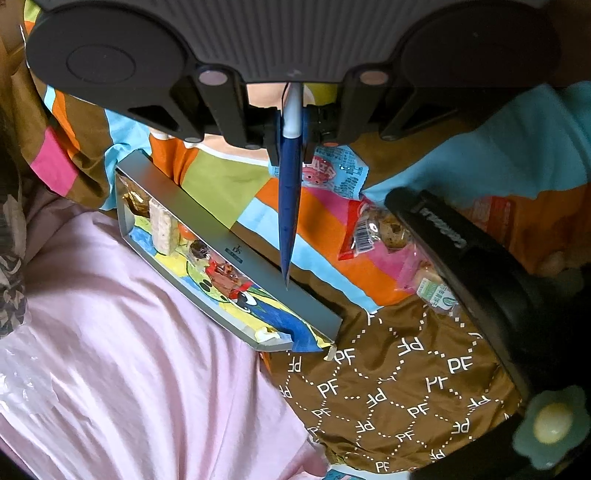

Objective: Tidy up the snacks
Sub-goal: 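Lift the nut pack and blue tube off the blanket, then carry the nut pack and blue tube over the grey tray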

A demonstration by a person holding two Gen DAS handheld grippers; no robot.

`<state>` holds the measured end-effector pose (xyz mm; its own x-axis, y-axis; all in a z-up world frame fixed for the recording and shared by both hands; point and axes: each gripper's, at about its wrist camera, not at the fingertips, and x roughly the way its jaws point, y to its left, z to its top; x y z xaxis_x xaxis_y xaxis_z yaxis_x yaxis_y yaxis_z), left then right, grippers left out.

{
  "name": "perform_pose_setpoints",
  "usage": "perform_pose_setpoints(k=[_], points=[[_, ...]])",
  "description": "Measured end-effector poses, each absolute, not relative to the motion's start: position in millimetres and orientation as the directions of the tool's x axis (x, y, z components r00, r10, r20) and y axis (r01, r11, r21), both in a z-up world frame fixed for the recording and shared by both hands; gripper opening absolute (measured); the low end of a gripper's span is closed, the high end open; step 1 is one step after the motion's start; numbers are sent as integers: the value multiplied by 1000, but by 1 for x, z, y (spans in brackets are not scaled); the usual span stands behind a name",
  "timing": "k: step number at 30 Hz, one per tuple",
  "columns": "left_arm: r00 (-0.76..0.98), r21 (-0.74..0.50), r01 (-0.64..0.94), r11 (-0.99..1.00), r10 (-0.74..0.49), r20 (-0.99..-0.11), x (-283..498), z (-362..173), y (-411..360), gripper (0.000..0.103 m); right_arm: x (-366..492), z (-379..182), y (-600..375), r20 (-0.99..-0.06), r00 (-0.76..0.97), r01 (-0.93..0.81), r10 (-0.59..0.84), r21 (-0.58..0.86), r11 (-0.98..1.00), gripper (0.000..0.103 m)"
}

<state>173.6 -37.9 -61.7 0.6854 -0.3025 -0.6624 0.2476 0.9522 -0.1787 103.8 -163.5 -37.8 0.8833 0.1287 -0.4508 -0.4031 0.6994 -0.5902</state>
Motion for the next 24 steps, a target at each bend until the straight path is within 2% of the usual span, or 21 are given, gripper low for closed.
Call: perform_pose_setpoints(k=[12, 24], points=[[697, -159, 217, 963, -267, -665, 174, -63, -43, 26, 105, -37, -165, -433, 892, -388, 131, -583, 713, 11], [783, -217, 136, 967, -239, -574, 159, -34, -47, 26, 107, -12, -176, -363, 920, -337, 146, -544, 769, 11]])
